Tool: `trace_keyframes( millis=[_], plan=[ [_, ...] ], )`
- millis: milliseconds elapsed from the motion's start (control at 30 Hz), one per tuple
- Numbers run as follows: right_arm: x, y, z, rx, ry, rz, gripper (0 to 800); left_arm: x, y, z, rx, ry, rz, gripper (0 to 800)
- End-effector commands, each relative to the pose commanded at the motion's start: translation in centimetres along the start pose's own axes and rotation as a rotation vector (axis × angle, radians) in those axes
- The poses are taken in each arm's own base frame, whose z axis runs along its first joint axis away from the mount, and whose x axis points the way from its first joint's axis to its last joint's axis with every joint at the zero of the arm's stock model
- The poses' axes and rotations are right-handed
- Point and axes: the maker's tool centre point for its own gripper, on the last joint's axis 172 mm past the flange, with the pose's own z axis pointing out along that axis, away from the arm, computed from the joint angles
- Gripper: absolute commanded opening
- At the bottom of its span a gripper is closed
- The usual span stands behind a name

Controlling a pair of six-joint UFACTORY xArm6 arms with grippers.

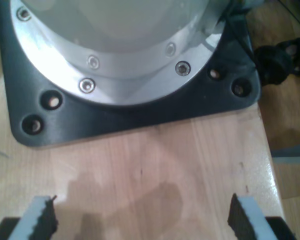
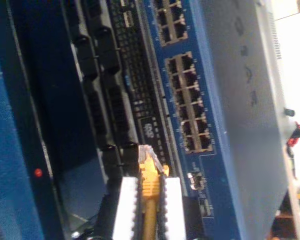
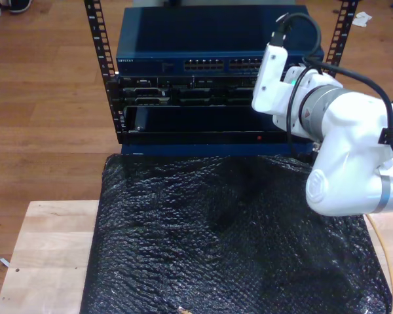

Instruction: Grab the cable and plug it in

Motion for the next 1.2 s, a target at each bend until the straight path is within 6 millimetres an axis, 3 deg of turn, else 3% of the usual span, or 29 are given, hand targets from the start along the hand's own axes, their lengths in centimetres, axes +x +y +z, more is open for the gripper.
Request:
trace_keyframes(
  millis=[267, 433, 800, 1200],
  plan=[
    [-0.4, 0.3, -0.5, -0.066, 0.001, -0.076, 0, 0.0, 0.0, 0.0, 0.000, 0.000, 0.000, 800],
    [-0.3, 1.7, -1.2, -0.132, 0.002, -0.151, 0, 0.0, 0.0, 0.0, 0.000, 0.000, 0.000, 800],
    [-2.7, -2.2, -1.6, -0.110, -0.033, -0.244, 0, 0.0, 0.0, 0.0, 0.000, 0.000, 0.000, 800],
    [-2.0, -1.5, -1.7, -0.122, -0.031, -0.360, 0, 0.0, 0.0, 0.0, 0.000, 0.000, 0.000, 800]
  ],
)
